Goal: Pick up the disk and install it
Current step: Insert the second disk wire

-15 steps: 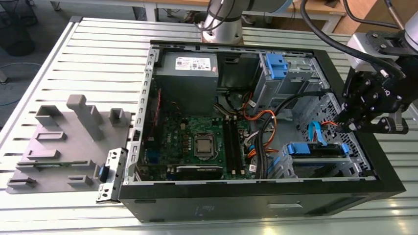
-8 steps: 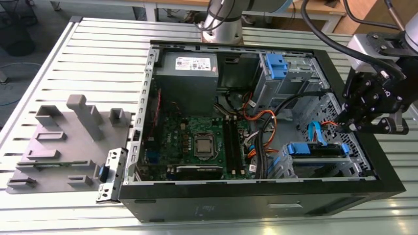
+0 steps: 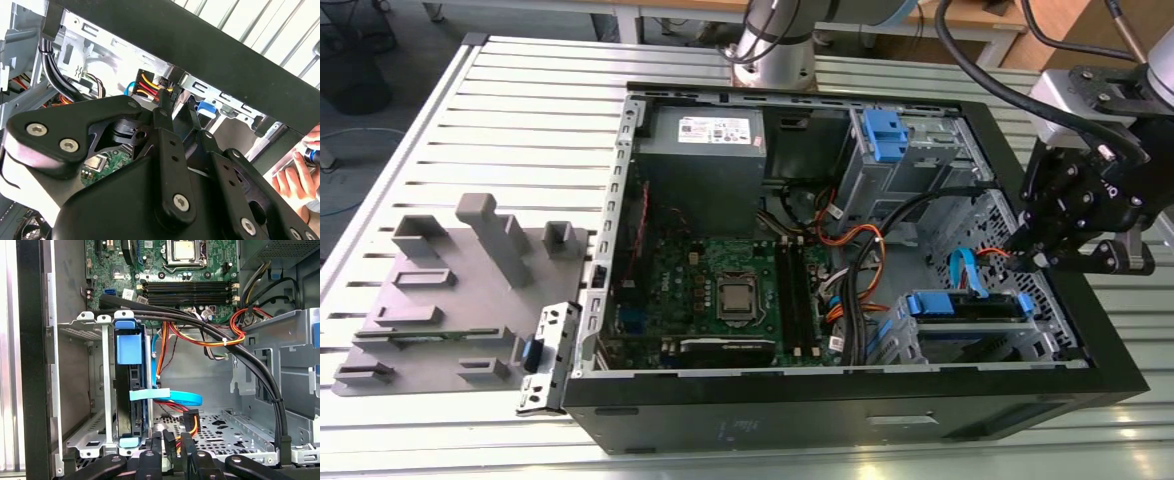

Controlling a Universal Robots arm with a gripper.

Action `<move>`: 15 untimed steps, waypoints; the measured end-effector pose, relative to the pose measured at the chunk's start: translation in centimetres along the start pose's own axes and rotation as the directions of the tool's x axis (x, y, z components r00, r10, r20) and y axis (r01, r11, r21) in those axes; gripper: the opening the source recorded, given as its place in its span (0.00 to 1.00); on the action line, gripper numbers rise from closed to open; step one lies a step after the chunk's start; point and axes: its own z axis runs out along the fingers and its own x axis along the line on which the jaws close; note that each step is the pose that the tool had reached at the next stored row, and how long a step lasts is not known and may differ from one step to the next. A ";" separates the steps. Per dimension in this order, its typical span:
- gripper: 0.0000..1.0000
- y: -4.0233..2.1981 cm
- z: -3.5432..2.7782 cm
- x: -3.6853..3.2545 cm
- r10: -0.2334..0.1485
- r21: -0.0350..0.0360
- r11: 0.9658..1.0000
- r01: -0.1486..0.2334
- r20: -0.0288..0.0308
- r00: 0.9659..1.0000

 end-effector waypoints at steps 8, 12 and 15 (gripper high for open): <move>0.16 -0.01 0.02 0.00 0.000 0.000 1.000 0.000 0.000 1.000; 0.16 0.02 0.03 0.00 0.000 0.000 1.000 0.000 0.000 1.000; 0.16 0.47 0.02 0.04 0.000 0.001 1.000 0.000 0.000 1.000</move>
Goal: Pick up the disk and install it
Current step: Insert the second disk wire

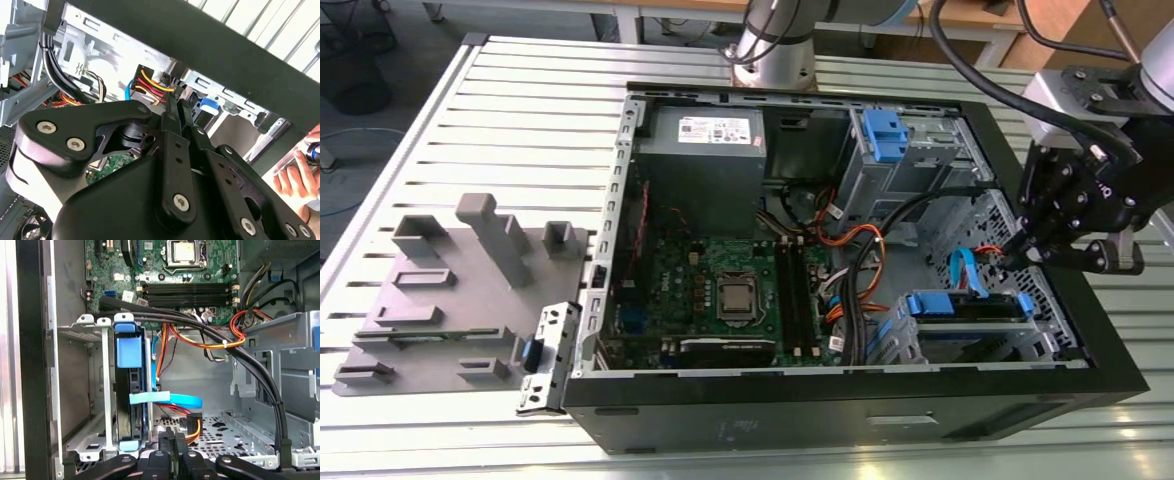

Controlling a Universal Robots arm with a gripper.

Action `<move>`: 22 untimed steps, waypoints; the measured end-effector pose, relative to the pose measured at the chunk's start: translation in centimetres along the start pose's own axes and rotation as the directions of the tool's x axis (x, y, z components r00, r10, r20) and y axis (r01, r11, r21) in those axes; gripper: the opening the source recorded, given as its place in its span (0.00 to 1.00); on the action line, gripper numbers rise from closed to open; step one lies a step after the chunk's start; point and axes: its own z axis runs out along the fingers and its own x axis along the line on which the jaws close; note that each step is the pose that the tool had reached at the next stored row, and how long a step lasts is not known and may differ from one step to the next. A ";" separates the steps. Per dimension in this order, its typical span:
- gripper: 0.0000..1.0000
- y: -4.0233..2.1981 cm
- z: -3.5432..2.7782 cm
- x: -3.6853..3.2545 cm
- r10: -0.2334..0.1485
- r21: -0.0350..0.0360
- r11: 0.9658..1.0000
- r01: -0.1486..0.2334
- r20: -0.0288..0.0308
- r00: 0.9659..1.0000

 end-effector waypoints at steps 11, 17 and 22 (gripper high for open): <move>0.16 0.68 -0.05 1.25 0.000 0.000 1.000 0.000 -0.005 1.000; 0.16 0.88 -0.09 2.14 0.000 0.001 1.000 0.000 -0.008 1.000; 0.16 0.91 -0.10 2.55 0.000 0.001 1.000 0.000 -0.010 1.000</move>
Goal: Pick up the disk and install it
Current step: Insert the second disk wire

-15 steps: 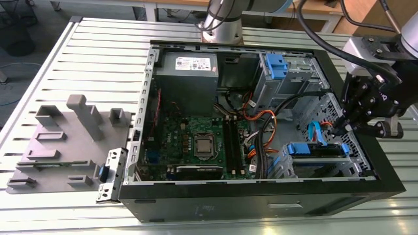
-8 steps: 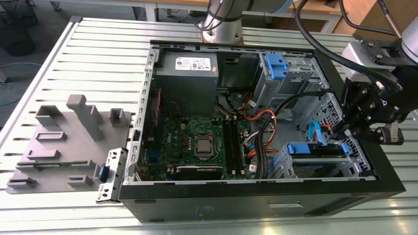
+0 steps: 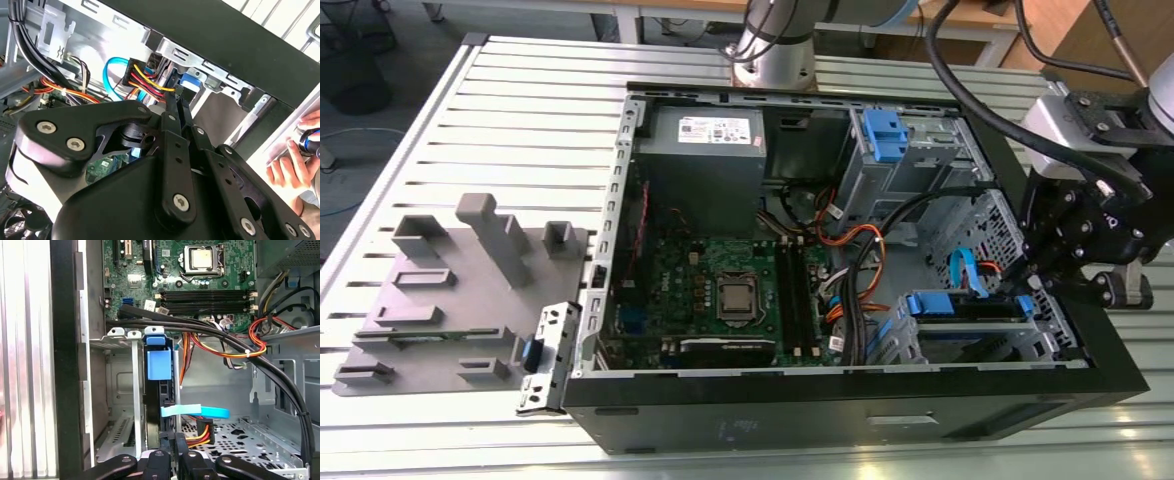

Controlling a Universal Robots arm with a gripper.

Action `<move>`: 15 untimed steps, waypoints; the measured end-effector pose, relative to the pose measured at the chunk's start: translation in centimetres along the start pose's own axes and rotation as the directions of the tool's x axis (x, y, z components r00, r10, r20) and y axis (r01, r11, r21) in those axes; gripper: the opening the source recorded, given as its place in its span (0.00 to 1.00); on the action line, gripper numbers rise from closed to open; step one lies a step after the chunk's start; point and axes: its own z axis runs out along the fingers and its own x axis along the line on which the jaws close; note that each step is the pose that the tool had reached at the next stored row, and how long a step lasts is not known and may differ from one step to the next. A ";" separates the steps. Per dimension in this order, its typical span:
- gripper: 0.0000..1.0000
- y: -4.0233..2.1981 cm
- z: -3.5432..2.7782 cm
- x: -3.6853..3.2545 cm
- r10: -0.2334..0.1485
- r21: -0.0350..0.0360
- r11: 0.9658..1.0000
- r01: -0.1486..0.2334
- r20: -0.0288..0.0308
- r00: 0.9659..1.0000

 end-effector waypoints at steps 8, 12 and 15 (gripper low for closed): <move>0.16 0.06 0.20 0.29 0.000 0.000 1.000 0.000 -0.005 1.000; 0.16 0.08 0.61 0.34 0.000 0.000 1.000 0.000 -0.005 1.000; 0.16 0.09 0.70 0.34 0.000 0.000 1.000 0.000 -0.005 1.000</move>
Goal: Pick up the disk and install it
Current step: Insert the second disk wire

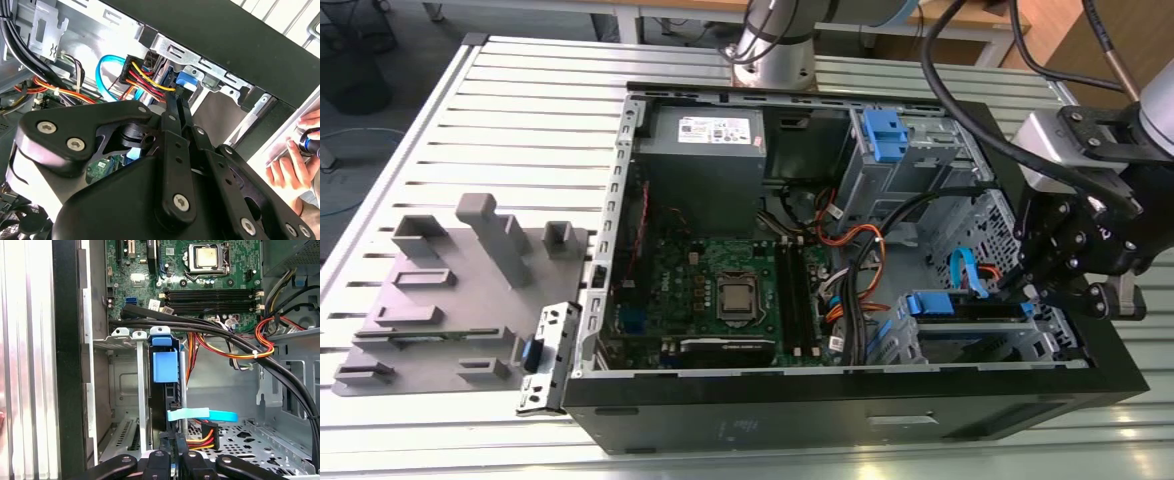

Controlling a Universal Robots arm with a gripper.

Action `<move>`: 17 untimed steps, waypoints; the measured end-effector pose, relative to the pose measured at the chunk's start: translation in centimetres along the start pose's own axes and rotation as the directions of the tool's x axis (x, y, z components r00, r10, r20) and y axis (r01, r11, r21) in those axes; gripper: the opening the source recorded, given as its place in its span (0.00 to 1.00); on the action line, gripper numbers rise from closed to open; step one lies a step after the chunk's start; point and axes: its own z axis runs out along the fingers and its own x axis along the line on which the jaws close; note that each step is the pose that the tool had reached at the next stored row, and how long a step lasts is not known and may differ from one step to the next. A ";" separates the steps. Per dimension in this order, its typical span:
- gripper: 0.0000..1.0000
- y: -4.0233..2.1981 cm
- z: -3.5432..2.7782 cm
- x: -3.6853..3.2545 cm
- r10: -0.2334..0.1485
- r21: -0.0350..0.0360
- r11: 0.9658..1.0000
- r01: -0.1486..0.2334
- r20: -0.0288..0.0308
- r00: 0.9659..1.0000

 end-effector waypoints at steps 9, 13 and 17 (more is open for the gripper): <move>0.29 0.00 0.02 0.00 0.000 0.000 1.000 0.000 0.000 1.000; 0.29 0.00 0.33 0.01 0.000 0.000 1.000 0.000 0.000 1.000; 0.29 0.00 0.59 -0.03 0.000 0.000 1.000 0.000 0.000 1.000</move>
